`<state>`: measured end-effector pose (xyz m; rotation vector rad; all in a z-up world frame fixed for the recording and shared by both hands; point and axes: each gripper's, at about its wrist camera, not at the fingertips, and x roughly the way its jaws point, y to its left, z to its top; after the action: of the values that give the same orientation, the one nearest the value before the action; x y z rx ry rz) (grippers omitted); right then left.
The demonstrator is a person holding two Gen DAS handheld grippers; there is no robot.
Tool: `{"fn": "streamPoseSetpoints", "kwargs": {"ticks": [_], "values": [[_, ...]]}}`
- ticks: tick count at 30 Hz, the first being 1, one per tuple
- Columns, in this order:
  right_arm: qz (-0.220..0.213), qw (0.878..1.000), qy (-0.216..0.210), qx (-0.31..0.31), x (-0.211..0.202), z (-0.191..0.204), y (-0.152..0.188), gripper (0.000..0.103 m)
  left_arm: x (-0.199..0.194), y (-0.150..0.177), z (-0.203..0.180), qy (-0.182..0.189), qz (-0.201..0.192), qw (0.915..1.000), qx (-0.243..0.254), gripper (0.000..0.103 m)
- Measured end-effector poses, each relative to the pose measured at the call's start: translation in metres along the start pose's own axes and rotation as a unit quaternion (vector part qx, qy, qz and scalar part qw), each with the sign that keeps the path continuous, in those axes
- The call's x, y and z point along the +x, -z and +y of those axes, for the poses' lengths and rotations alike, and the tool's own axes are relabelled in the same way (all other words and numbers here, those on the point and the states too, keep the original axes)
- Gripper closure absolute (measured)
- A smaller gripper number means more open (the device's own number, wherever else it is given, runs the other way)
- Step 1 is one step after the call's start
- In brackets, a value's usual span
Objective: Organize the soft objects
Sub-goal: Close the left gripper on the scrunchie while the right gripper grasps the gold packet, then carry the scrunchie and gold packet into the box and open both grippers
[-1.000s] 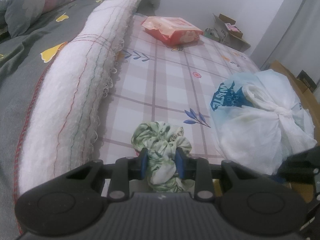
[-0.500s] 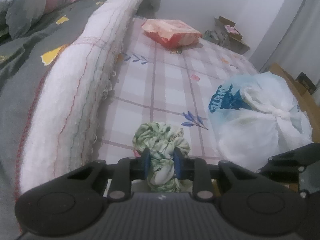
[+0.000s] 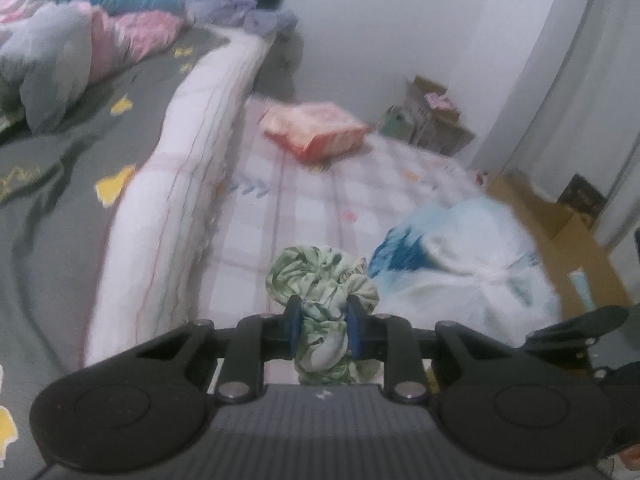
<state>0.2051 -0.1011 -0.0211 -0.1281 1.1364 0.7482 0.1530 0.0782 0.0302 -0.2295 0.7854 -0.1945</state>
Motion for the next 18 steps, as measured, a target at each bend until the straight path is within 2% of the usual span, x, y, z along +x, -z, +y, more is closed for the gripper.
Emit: {"fn": "streamPoseSetpoints", "kwargs": {"ticks": [7, 11, 18], "values": [[-0.068, 0.997, -0.011, 0.028, -0.059, -0.013, 0.017, 0.052, -0.032, -0.016, -0.043, 0.047, -0.036, 0.998, 0.024, 0.079], [-0.11, 0.992, -0.001, 0.058, -0.1, -0.033, 0.038, 0.052, -0.036, -0.024, -0.08, 0.089, -0.05, 0.9939, 0.041, 0.079], [-0.175, 0.973, 0.056, 0.143, -0.183, -0.092, 0.098, 0.052, -0.01, -0.027, -0.151, 0.165, -0.026, 0.9836, 0.068, 0.079]]}}
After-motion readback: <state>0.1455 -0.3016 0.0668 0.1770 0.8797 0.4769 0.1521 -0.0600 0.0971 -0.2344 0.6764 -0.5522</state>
